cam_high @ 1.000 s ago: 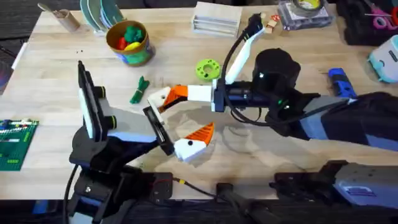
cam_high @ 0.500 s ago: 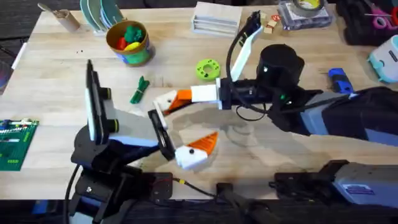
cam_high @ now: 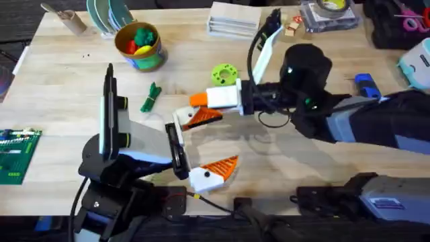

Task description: Pick up the gripper from the table and insert it into the empty holder that is missing its gripper. Then pick up a screw, insert it into the mounting hole, and use the screwdriver to tighten it. Finally, clean up the table by picking up the vegetable and placing it into the bucket.

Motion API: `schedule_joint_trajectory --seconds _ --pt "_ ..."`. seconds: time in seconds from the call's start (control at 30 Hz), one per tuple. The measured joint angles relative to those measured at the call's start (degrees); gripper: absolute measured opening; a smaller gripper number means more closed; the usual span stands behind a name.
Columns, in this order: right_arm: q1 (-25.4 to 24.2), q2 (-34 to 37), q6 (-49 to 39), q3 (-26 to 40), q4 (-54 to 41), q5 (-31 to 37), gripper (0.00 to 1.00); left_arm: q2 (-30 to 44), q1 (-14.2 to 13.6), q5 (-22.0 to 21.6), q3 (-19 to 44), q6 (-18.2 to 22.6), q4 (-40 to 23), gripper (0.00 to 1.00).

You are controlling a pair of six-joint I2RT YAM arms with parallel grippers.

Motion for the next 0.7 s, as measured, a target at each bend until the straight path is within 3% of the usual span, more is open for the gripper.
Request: schedule_joint_trajectory --seconds 0.2,0.33,0.47,0.5,0.63,0.67,0.7 --pt "-6.39 -0.02 -2.67 0.66 -0.77 5.55 0.990 0.02 0.00 0.00 0.00 0.00 0.00 0.992" --pt "-11.78 0.00 -7.24 5.59 -8.21 7.50 0.993 0.00 0.00 -0.04 0.00 0.00 0.00 0.992" --pt "-14.87 0.00 -16.34 15.87 -27.68 10.50 0.993 0.02 0.00 -0.04 0.00 0.02 0.00 0.993" --pt "-14.76 0.02 -26.10 24.44 -46.81 16.19 0.993 0.02 0.00 -0.05 0.00 0.02 0.00 0.993" --pt "-13.27 0.09 -38.21 33.15 -63.11 28.38 0.993 0.02 0.00 -0.05 0.00 0.02 0.00 0.993" --pt "-11.31 0.09 -44.97 36.25 -67.87 37.13 0.992 0.00 0.00 -0.04 0.00 0.02 0.00 0.993" --pt "-10.49 0.09 -46.90 36.60 -68.64 39.47 0.992 0.01 0.00 -0.04 0.00 0.00 0.00 0.993"
